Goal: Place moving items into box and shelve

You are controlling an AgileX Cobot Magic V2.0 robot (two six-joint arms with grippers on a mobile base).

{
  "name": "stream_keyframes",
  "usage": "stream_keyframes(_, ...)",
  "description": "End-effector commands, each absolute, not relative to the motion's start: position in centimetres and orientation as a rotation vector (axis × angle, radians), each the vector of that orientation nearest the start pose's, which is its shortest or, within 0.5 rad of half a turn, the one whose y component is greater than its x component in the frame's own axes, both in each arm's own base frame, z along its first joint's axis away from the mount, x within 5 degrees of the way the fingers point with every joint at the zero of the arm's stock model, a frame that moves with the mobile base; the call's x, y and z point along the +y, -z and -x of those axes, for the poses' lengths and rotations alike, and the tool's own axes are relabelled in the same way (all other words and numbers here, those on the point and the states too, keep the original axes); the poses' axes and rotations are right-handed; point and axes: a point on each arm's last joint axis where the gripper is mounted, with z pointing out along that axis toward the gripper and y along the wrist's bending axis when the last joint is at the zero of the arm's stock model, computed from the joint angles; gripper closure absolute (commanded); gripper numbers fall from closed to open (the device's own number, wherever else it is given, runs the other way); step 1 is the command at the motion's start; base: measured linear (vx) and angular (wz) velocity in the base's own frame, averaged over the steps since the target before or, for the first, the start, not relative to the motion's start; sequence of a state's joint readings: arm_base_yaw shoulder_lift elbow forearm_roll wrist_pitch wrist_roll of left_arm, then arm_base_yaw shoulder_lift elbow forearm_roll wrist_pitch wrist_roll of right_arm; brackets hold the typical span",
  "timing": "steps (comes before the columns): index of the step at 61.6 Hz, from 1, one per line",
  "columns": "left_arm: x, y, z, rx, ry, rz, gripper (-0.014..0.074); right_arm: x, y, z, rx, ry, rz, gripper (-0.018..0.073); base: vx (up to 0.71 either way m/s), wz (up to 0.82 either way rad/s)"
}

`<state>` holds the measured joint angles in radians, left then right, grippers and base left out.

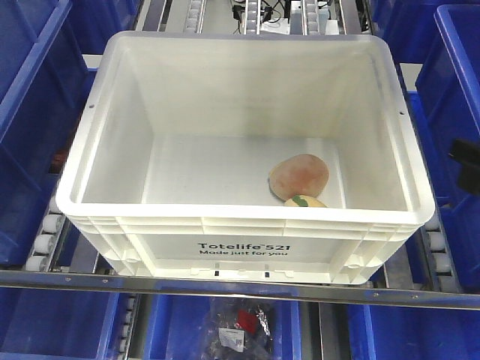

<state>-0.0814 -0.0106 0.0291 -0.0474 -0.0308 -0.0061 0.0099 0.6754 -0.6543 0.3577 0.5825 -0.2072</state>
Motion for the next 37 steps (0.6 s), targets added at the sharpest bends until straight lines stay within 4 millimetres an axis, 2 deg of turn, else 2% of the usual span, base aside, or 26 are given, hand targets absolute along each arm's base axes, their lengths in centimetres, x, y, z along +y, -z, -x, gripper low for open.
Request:
stream_keyframes(1, -0.4, -20.9, -5.5, 1.389, 0.122, 0.000, 0.0604, 1.1, -33.9, -11.8, 1.916, -0.165, 0.027, 0.0347, 0.00, 0.00)
stream_keyframes(16, -0.4, -20.9, -5.5, 1.389, 0.122, 0.000, 0.0604, 0.2, -35.3, -8.9, 1.758, 0.067, 0.117, 0.0571, 0.00, 0.00)
stream_keyframes(24, -0.4, -20.9, -5.5, 1.389, 0.122, 0.000, 0.0604, -0.2, -35.9, -7.9, 1.684, 0.154, 0.129, 0.0572, 0.00, 0.00)
stream_keyframes(29, -0.4, -20.9, -5.5, 1.389, 0.122, 0.000, 0.0604, -0.3, -36.0, -7.5, 1.606, 0.147, 0.089, 0.0571, 0.00, 0.00)
stream_keyframes(37, -0.4, -20.9, -5.5, 1.389, 0.122, 0.000, 0.0604, -0.2, -33.6, -7.2, 1.438, 0.132, 0.072, 0.0571, 0.00, 0.00)
